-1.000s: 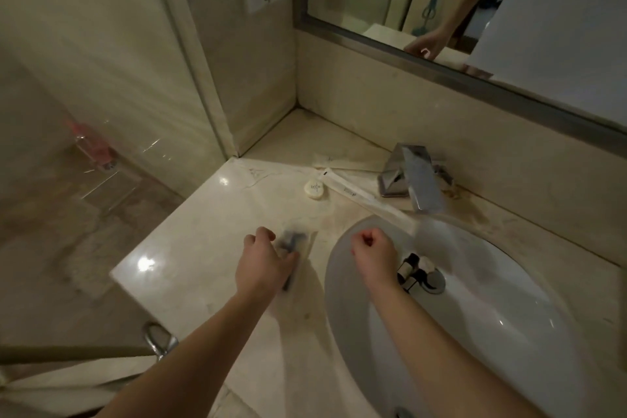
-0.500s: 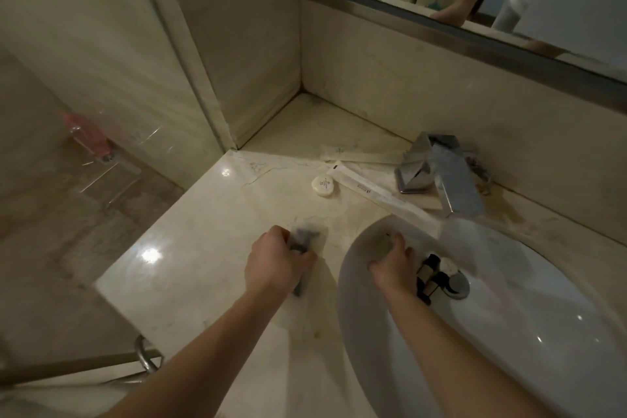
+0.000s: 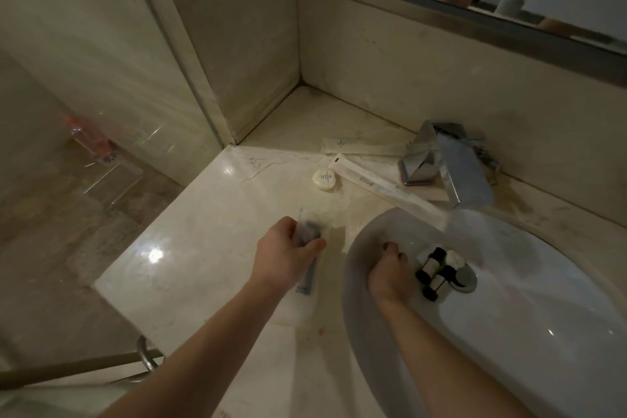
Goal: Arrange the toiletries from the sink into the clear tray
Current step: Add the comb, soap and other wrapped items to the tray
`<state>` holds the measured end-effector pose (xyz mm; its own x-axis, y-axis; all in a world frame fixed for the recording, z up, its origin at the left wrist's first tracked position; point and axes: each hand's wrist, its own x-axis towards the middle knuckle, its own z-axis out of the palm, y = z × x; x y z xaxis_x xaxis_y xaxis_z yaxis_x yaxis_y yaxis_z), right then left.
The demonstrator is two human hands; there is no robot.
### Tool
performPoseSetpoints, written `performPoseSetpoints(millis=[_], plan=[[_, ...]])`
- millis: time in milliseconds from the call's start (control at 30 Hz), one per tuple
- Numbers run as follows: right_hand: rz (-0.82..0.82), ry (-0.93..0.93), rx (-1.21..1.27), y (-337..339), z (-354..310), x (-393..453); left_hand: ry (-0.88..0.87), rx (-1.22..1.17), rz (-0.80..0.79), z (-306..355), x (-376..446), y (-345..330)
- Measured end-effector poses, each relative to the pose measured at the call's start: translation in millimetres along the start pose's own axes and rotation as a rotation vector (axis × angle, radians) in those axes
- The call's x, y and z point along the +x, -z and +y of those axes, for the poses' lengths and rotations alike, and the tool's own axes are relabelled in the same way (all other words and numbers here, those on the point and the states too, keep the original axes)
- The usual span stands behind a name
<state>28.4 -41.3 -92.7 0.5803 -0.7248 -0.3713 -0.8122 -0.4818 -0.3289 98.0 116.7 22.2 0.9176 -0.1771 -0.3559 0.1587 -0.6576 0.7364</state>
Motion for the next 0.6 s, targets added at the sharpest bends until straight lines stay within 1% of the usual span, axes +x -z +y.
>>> performPoseSetpoints(millis=[67,100,233,333,433,533,600], plan=[[-0.024,-0.024,0.084,2,5,-2,-0.001,-0.039,-0.011,3,-3,-2],[-0.024,-0.051,0.178,6,8,-5,0.000,-0.061,-0.024,5,-4,-3],[0.014,-0.220,0.802,33,17,-18,-0.010,-0.132,-0.094,18,-15,-7],[-0.076,-0.331,1.197,67,29,-39,-0.014,-0.136,-0.136,35,-28,-11],[-0.209,-0.424,1.591,110,50,-71,-0.004,-0.162,-0.219,56,-48,-21],[-0.309,-0.425,1.751,155,80,-107,-0.001,-0.211,-0.264,77,-74,-38],[-0.317,-0.402,1.784,179,104,-129,-0.036,-0.237,-0.279,90,-95,-53]])
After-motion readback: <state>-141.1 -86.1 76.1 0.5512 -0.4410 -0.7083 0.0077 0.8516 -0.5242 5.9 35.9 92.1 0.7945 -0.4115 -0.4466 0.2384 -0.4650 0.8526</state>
